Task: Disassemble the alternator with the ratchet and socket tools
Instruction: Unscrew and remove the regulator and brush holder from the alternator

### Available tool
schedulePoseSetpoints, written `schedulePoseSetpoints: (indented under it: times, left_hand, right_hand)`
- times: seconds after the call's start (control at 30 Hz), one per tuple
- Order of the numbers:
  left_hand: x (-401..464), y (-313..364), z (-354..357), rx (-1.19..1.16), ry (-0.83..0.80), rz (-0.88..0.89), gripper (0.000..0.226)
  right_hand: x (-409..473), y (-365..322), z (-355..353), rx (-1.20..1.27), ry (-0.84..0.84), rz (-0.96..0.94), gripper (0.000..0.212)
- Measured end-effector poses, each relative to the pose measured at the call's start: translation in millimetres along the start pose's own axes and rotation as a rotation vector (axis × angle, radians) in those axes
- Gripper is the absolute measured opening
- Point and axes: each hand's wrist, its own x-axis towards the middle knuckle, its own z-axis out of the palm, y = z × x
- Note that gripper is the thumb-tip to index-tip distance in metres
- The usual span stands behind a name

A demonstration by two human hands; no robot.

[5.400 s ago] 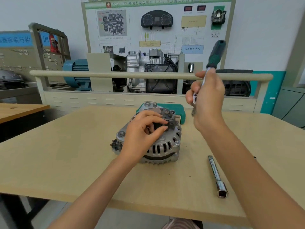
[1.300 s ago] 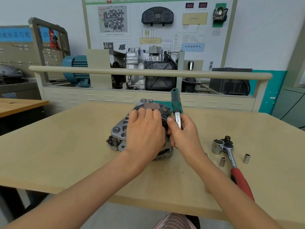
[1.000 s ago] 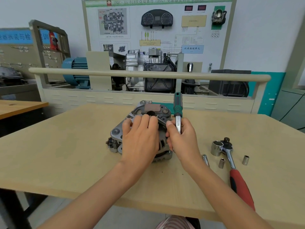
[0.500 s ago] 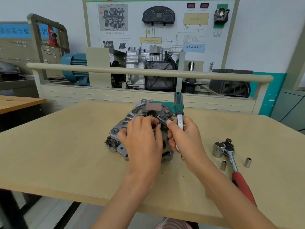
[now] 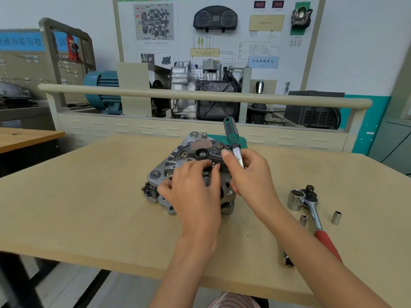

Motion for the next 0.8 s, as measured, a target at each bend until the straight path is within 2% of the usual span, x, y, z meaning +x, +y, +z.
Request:
schedulePoseSetpoints:
  times: [0.17, 0.43, 0.8]
  left_hand:
    - [2, 6, 1, -0.003, -0.004, -0.120, 0.016]
    - [-3, 13, 1, -0.094, 0.036, -0.186, 0.009]
    - [-2, 3, 2, -0.168, 0.035, -0.139, 0.020]
  right_hand:
    - [-2, 4, 1, 0.045, 0.014, 0.020, 0.028]
    - [-3, 6, 1, 0.075, 0.009, 0.064, 0.029]
    - [-4, 4, 0, 0.065, -0.010, 0.073, 0.028]
